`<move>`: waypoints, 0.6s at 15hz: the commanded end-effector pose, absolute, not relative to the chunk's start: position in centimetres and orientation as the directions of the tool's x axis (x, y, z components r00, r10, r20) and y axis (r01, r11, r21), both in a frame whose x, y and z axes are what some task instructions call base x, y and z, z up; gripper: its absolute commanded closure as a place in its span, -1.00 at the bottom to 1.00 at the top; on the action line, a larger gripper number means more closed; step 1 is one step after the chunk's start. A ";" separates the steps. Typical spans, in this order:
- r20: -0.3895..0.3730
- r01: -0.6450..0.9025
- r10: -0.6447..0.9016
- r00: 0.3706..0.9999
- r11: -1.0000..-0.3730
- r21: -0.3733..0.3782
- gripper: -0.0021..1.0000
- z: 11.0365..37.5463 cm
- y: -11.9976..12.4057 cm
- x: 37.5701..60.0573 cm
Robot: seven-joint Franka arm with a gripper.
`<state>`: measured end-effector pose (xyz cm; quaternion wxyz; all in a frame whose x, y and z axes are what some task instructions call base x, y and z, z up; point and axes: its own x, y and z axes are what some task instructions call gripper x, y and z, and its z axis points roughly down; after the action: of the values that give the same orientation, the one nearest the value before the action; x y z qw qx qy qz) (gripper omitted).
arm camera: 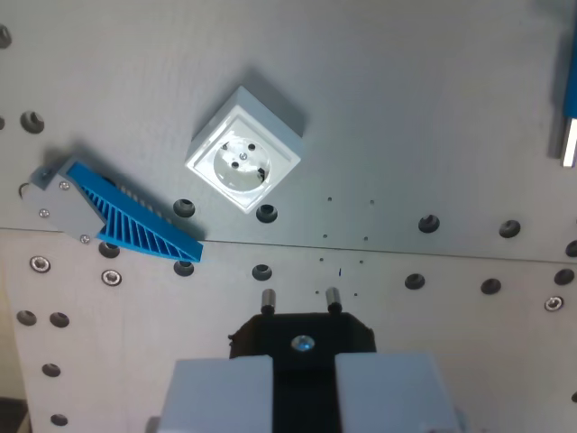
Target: Move above the white socket
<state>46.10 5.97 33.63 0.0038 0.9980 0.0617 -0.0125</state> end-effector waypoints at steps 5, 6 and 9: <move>0.070 0.343 0.344 0.936 -0.939 0.023 1.00 30.2 6.4 45.1; 0.067 0.364 0.365 0.929 -0.931 0.024 1.00 29.6 6.4 45.0; 0.067 0.427 0.428 0.901 -0.904 0.029 1.00 28.1 6.6 44.5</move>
<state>44.85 6.57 28.73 0.0047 0.9913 0.1306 -0.0126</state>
